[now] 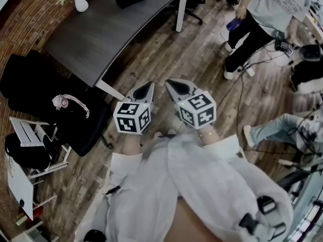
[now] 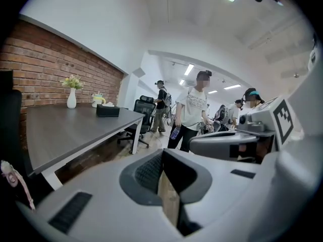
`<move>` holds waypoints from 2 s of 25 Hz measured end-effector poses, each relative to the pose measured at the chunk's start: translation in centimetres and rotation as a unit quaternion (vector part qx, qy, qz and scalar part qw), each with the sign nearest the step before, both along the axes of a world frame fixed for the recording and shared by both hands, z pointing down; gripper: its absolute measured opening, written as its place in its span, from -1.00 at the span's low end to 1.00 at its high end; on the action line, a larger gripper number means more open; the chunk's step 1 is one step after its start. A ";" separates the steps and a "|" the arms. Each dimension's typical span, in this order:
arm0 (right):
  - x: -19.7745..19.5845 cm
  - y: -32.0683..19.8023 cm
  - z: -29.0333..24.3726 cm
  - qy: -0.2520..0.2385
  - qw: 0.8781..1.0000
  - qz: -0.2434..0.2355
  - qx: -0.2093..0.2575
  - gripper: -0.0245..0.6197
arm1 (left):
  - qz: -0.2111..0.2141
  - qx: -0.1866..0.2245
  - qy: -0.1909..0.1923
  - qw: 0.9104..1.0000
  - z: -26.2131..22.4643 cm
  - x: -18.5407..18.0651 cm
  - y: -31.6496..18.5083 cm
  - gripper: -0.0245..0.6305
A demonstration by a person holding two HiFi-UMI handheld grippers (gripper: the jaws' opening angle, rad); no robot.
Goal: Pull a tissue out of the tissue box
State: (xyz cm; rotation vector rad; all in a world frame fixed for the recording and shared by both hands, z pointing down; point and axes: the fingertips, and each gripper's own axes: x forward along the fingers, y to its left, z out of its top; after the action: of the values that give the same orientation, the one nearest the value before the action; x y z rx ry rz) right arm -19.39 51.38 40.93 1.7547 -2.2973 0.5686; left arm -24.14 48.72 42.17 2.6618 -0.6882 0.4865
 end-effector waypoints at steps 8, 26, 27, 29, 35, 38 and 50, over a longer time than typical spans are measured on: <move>2.3 0.7 0.2 0.028 1.000 -0.002 -0.008 -0.91 | -0.017 -0.006 -0.013 1.000 0.8 1.1 1.1 -0.91; 2.7 -9.9 1.9 0.009 1.000 -0.004 -0.019 -0.67 | -0.017 -0.015 -0.012 1.000 2.0 2.0 -9.8 -0.73; 2.8 -11.2 1.9 0.011 1.000 -0.005 -0.019 -0.67 | -0.016 -0.014 -0.011 1.000 1.9 2.2 -11.1 -0.73; 2.9 -13.7 1.7 0.013 1.000 -0.004 -0.017 -0.67 | -0.011 -0.011 -0.008 1.000 1.6 2.5 -13.5 -0.73; 3.3 -19.9 0.6 0.008 1.000 0.017 -0.004 -0.67 | 0.001 -0.002 0.001 1.000 0.5 2.6 -19.9 -0.73; 3.3 -22.1 0.6 0.011 1.000 0.028 0.001 -0.67 | 0.007 0.002 0.005 1.000 0.4 2.3 -22.4 -0.73; 3.7 -25.4 2.5 0.011 0.999 0.042 -0.029 -0.67 | 0.034 -0.022 0.016 0.999 1.8 2.6 -25.6 -0.73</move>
State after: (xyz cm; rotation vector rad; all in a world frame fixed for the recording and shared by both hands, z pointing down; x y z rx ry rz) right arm -15.67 25.96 43.42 1.8273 -2.1787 0.6205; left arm -21.54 23.13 43.96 2.6521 -0.5725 0.4718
